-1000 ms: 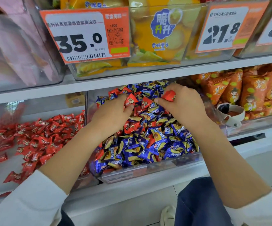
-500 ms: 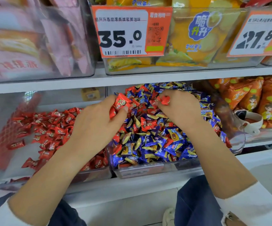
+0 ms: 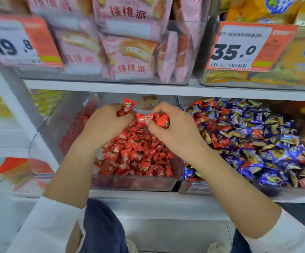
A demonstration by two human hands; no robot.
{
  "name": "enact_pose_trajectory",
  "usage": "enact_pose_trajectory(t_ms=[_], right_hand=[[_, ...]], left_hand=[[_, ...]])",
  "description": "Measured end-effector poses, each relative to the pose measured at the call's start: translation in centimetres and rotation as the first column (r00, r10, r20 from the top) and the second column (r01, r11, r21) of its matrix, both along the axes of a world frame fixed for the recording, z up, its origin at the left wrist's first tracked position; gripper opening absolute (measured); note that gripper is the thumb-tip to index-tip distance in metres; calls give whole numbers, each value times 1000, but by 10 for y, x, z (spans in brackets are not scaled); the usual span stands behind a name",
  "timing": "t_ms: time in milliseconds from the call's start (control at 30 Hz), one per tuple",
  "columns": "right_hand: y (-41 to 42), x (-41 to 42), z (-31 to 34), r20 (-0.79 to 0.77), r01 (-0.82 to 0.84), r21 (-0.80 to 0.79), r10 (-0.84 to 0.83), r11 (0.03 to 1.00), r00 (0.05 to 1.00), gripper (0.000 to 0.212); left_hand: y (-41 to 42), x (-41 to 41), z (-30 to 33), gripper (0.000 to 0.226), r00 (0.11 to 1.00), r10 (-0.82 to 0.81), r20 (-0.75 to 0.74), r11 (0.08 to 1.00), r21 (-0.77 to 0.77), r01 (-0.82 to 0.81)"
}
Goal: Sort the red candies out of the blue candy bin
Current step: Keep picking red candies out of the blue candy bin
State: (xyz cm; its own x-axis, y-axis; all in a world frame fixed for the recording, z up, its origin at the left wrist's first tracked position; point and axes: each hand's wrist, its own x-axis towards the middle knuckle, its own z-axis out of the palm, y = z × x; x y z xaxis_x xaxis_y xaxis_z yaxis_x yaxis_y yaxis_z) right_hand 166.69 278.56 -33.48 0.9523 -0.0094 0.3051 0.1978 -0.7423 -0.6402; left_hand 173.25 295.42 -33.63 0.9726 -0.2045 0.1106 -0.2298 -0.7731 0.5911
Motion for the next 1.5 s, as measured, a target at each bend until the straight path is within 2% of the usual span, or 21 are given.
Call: enact_pose_trajectory(t_ms=[33, 133, 167, 233, 333, 467, 567, 633, 700, 767, 833, 900, 933, 1033, 1100, 1167, 1233, 1300, 1367, 1433, 1500], right_hand=[[4, 5, -2, -49, -28, -15, 27, 1000, 998, 23], [5, 13, -9, -291, -224, -255, 146, 941, 945, 56], [2, 12, -9, -314, -261, -296, 164, 919, 935, 60], [-8, 7, -7, -255, -253, -242, 190, 937, 948, 51], [-36, -8, -3, -134, -181, -108, 166, 977, 977, 28], [-88, -29, 4, -148, -82, -163, 58, 983, 987, 20], [-126, -42, 9, -162, 2, -194, -34, 981, 986, 16], [-147, -48, 10, -166, 74, -220, -112, 973, 980, 16], [-160, -54, 8, -149, 143, -201, -174, 969, 973, 14], [-162, -57, 2, -115, 162, -171, -183, 972, 976, 13], [-159, -57, -8, -81, 103, -237, -125, 966, 989, 15], [-157, -54, -19, -82, 18, -361, -51, 932, 995, 17], [-157, -52, -24, -107, -10, -419, -38, 908, 993, 20], [-158, -46, -33, -185, -35, -505, -68, 863, 980, 33], [-157, -42, -34, -193, -36, -535, -80, 844, 978, 39], [-157, -38, -34, -175, -25, -553, -87, 833, 981, 34], [-160, -38, -27, -147, 28, -471, -110, 881, 983, 25], [-168, -42, -15, -107, 167, -309, -209, 936, 972, 17], [-182, -50, -3, -81, 317, -178, -335, 931, 939, 13], [-193, -61, 5, -77, 403, -80, -409, 912, 909, 18], [-199, -70, 6, -113, 412, 3, -409, 911, 905, 27]], left_hand=[[3, 2, -2, 43, 1000, 9, -23, 1000, -14, -9], [12, 6, -7, 42, 992, -7, -126, 1000, -27, 4], [15, 6, -7, 41, 991, 2, -132, 1000, -1, -3], [17, 8, -6, 38, 995, 17, -99, 998, 56, -11], [13, 8, -5, 34, 995, -5, -98, 999, 53, 10], [-3, 7, -9, 23, 988, -95, -121, 995, -43, 90], [-35, -3, -9, 11, 981, -187, -44, 977, -111, 181], [-62, -17, -5, 10, 964, -263, 23, 947, -187, 263], [-87, -31, -3, 12, 926, -369, 77, 907, -188, 377], [-105, -42, -4, 18, 873, -474, 114, 872, -75, 483], [-120, -46, -9, 23, 823, -543, 166, 834, 216, 507], [-132, -47, -15, 23, 774, -607, 180, 727, 520, 449], [-138, -47, -15, 18, 771, -620, 142, 664, 619, 420], [-150, -46, -12, 12, 788, -615, 27, 555, 724, 409], [-157, -45, -12, 17, 804, -595, -16, 555, 715, 425], [-160, -43, -14, 18, 823, -567, -25, 588, 688, 425], [-161, -39, -17, 19, 828, -560, 23, 667, 606, 434], [-161, -34, -14, 18, 831, -548, 99, 765, 460, 450], [-163, -33, -8, 14, 841, -521, 147, 832, 310, 461], [-169, -35, -8, 17, 838, -533, 120, 831, 262, 491], [-176, -38, -14, 22, 828, -559, 45, 792, 325, 518]])
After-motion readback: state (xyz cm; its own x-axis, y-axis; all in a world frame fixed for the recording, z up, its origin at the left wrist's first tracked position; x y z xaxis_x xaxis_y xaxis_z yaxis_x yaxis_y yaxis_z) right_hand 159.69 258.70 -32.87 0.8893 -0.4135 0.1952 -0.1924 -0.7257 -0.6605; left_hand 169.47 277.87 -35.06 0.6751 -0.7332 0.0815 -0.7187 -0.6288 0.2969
